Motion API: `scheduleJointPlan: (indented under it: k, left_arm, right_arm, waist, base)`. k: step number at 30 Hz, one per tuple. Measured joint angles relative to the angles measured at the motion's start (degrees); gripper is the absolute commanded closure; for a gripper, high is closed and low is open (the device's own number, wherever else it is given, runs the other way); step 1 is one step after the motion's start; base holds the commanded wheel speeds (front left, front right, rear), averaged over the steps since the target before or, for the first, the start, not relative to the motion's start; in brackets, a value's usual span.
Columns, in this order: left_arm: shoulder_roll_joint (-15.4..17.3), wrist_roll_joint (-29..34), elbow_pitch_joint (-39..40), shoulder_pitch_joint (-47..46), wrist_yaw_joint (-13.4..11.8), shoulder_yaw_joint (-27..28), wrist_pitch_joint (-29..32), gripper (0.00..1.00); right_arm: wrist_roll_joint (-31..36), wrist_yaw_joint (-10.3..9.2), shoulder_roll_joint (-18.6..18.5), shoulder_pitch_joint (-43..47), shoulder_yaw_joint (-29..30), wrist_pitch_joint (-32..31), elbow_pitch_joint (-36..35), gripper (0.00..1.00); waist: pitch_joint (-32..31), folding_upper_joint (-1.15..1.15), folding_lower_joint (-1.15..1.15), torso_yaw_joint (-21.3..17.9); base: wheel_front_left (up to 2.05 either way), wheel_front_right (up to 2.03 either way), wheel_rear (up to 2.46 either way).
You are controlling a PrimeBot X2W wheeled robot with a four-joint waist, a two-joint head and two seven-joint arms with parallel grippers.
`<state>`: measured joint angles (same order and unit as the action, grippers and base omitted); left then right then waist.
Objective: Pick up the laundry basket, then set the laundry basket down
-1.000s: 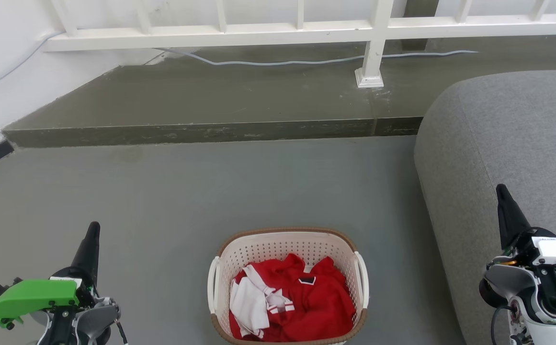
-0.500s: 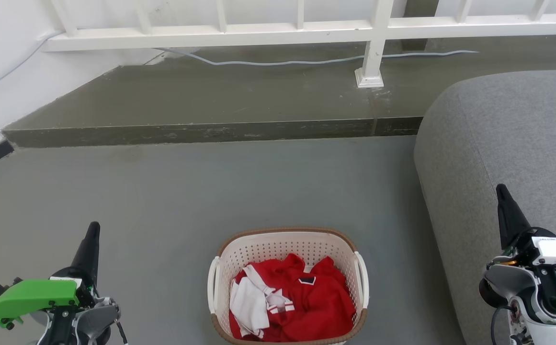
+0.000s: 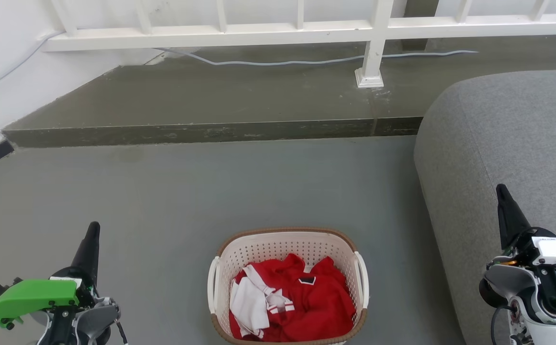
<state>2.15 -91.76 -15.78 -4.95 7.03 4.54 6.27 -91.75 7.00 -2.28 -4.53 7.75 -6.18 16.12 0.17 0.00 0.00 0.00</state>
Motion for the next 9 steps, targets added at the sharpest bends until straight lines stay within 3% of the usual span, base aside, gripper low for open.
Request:
scheduleJointPlan:
  k: [9]
  left_arm:
    - [0.00,0.00,0.00,0.00,0.00,0.00,0.00,1.00]
  right_arm:
    - [0.00,0.00,0.00,0.00,0.00,0.00,0.00,1.00]
  waist:
    - [0.00,0.00,0.00,0.00]
  base:
    - [0.00,0.00,0.00]
